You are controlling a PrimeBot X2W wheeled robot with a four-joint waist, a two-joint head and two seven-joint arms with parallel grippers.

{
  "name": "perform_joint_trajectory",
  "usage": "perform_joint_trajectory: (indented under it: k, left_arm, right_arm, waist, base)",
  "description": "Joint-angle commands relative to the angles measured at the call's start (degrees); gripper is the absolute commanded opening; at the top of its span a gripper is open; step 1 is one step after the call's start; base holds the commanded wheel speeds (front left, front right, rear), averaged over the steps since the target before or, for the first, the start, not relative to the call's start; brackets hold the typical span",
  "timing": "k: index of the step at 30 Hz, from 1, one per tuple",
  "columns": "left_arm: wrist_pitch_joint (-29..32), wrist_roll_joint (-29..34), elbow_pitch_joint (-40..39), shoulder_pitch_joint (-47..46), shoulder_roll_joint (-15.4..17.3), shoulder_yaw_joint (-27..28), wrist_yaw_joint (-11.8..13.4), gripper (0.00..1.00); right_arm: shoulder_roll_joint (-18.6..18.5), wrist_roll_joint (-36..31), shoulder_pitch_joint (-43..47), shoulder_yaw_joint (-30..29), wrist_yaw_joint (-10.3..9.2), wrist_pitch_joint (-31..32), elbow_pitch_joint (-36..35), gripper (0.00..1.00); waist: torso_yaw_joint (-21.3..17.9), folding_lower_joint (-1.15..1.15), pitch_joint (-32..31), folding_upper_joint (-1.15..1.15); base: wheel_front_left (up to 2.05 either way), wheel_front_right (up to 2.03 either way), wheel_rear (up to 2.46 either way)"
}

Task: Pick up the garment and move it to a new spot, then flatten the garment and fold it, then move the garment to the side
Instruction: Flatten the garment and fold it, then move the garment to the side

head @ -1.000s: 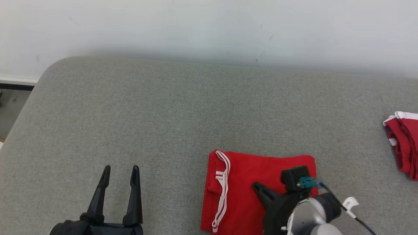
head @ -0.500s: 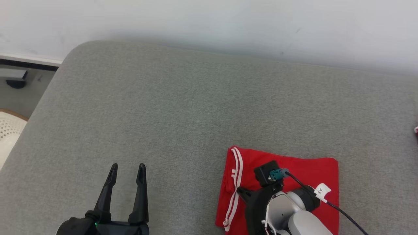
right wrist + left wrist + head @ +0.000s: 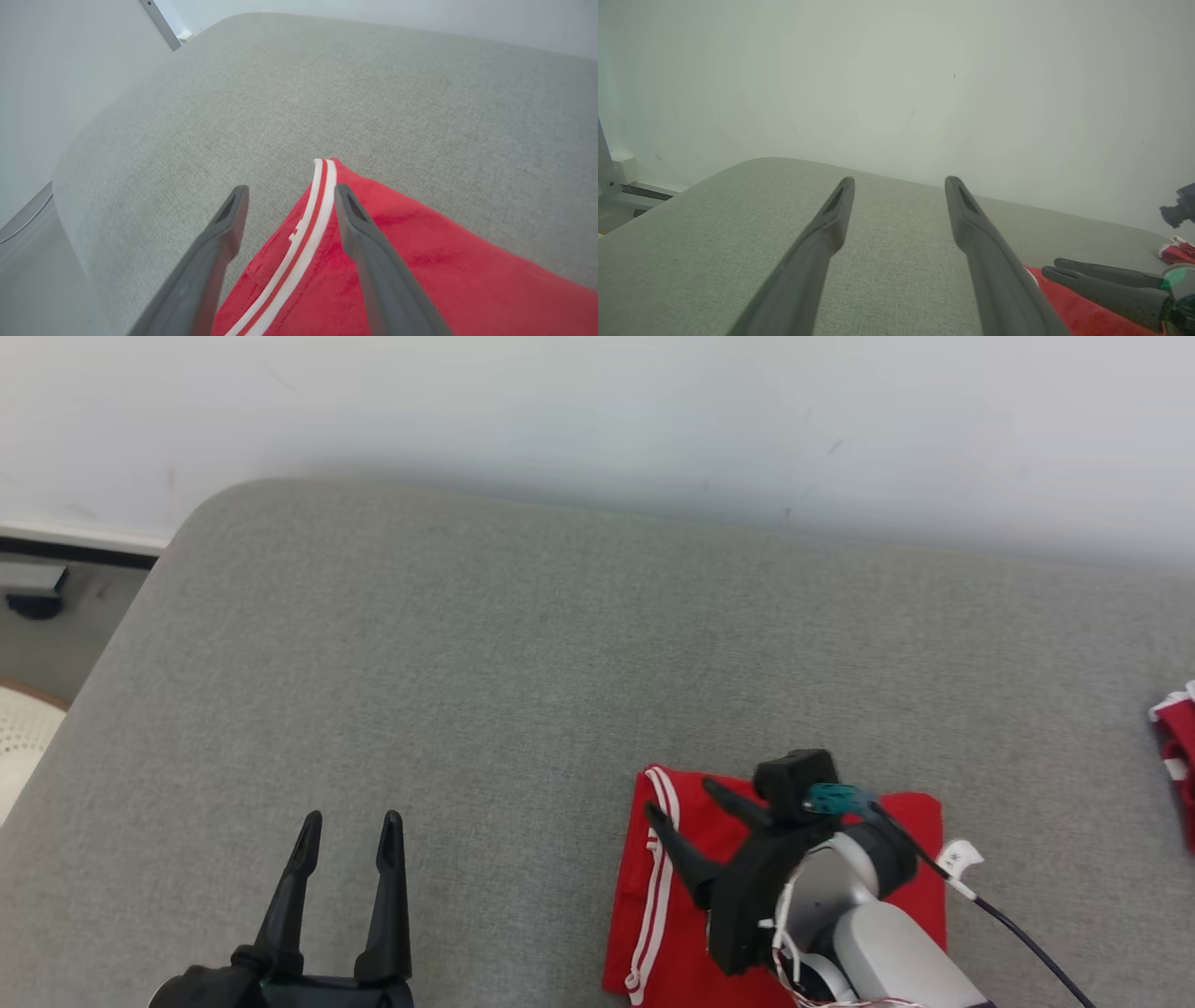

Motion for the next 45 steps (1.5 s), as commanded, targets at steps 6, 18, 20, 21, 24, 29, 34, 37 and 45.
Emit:
perform_joint_trajectory:
  k: [6, 18, 20, 21, 24, 29, 34, 37, 45]
  left_arm:
    - [-0.16, -1.96, 0.32, 2.10, -0.03, 1.31, 0.47, 1.00]
    - [-0.16, -1.64, 3.02, 3.85, -0.03, 3.07, 1.29, 1.00]
    - [-0.16, -1.07, 3.79, 4.23, -0.01, 3.81, 1.30, 1.00]
    - [-0.16, -0.47, 4.33, 4.63, -0.01, 4.16, 1.32, 1.00]
    - [-0.16, 1.09, 5.17, 5.28, -0.01, 5.31, 1.16, 1.00]
    - [-0.16, 2.01, 5.91, 6.52, -0.02, 7.01, 1.07, 1.00]
    - [-0.16, 3.03, 5.96, 7.39, -0.02, 7.96, 0.67, 1.00]
    - [-0.16, 3.03, 5.77, 7.33, -0.02, 8.45, 0.51, 1.00]
    - [-0.16, 2.68, 5.18, 7.81, -0.03, 7.88, 0.50, 1.00]
  right_arm:
    - [0.00, -5.49, 6.61, -8.43, -0.15, -5.82, -5.95, 1.00]
    - [-0.04, -9.08, 18.26, -23.15, -0.16, -18.22, -15.23, 1.00]
    - [-0.02, -9.83, 19.08, -24.04, -0.15, -19.99, -15.48, 1.00]
    - [-0.01, -10.36, 19.43, -24.71, -0.15, -20.93, -15.49, 1.00]
    - [-0.02, -11.75, 20.36, -25.74, -0.15, -22.71, -15.05, 1.00]
    - [-0.01, -13.39, 21.43, -26.64, -0.15, -24.19, -14.14, 1.00]
    - [-0.01, -14.32, 22.32, -27.85, -0.15, -24.73, -12.48, 1.00]
    - [-0.01, -14.46, 22.42, -27.72, -0.15, -24.62, -11.88, 1.00]
    - [-0.02, -14.63, 21.71, -26.82, -0.15, -23.84, -12.34, 1.00]
  waist:
    - [-4.91, 0.00, -4.62, 0.00]
    - [-11.07, 0.00, -6.85, 0.00]
    - [-11.68, 0.00, -6.99, 0.00]
    - [-12.04, 0.00, -7.13, 0.00]
    - [-12.73, 0.00, -7.52, 0.00]
    - [-13.30, 0.00, -8.03, 0.00]
    - [-13.39, 0.00, -8.26, 0.00]
    - [-13.08, 0.00, -8.34, 0.00]
    - [-11.49, 0.00, -8.34, 0.00]
  base:
    - [0.00, 0.00, 0.00]
    - [0.00, 0.00, 0.00]
    - [0.00, 0.00, 0.00]
    - [0.00, 0.00, 0.00]
    - [0.00, 0.00, 0.00]
    - [0.00, 0.00, 0.00]
    - [0.00, 0.00, 0.00]
    - [0.00, 0.00, 0.00]
    - [0.00, 0.00, 0.00]
